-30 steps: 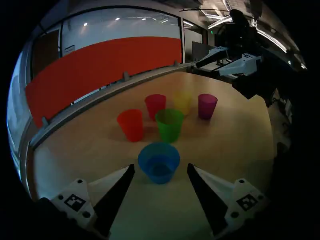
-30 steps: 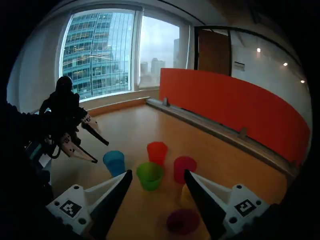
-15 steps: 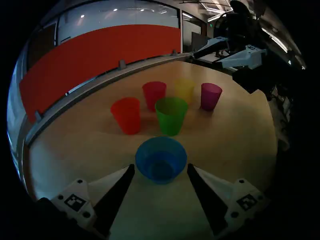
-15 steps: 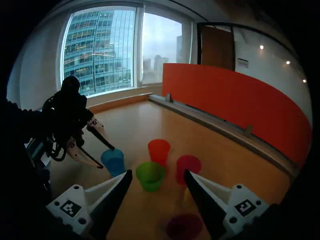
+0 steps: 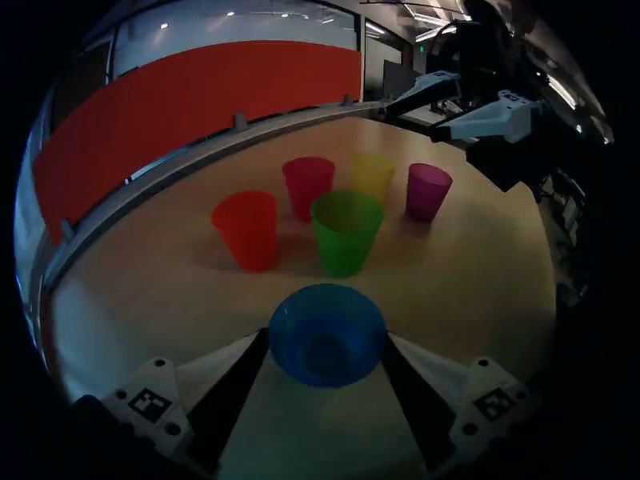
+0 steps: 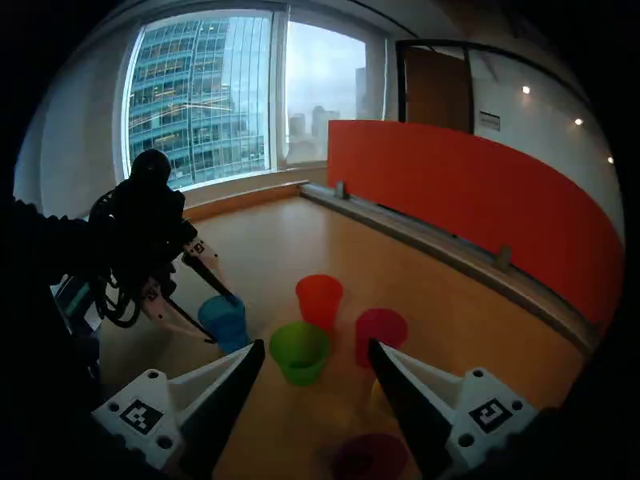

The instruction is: Pour water

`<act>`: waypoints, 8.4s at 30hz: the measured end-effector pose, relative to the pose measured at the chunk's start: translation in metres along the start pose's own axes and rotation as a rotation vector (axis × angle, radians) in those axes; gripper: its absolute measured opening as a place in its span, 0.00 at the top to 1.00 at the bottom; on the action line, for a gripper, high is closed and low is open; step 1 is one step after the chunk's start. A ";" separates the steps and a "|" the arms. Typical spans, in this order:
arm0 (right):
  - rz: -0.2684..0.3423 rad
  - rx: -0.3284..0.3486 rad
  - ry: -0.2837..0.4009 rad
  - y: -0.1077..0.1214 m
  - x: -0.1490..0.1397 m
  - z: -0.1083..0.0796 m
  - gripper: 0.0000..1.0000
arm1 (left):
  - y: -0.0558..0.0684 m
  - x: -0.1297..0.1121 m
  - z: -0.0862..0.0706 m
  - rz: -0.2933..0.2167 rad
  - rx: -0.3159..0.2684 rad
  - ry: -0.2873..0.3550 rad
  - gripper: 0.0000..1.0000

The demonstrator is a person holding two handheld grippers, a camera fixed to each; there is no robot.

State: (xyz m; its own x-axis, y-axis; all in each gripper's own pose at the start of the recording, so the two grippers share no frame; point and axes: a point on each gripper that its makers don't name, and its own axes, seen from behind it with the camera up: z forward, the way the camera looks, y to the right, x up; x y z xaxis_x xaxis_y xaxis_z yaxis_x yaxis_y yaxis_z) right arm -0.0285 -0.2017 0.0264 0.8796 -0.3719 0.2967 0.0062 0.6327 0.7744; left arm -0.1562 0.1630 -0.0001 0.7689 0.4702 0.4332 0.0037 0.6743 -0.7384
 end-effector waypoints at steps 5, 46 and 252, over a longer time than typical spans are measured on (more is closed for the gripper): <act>0.002 0.002 -0.004 0.001 -0.001 0.003 0.00 | 0.000 0.000 0.002 0.013 -0.001 -0.001 0.03; -0.003 0.056 -0.135 -0.024 -0.033 0.060 0.00 | -0.014 0.028 -0.017 -0.032 0.013 0.113 0.14; -0.061 0.073 0.400 -0.096 0.084 -0.030 0.08 | 0.025 0.297 -0.172 0.541 0.356 0.664 0.13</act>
State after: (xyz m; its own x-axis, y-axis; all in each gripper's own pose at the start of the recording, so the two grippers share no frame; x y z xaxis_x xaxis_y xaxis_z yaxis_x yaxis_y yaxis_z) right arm 0.0593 -0.2737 -0.0399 0.9943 -0.1049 0.0192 0.0434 0.5622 0.8259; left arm 0.1821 0.2216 0.0215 0.8178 0.4231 -0.3902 -0.5743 0.6454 -0.5037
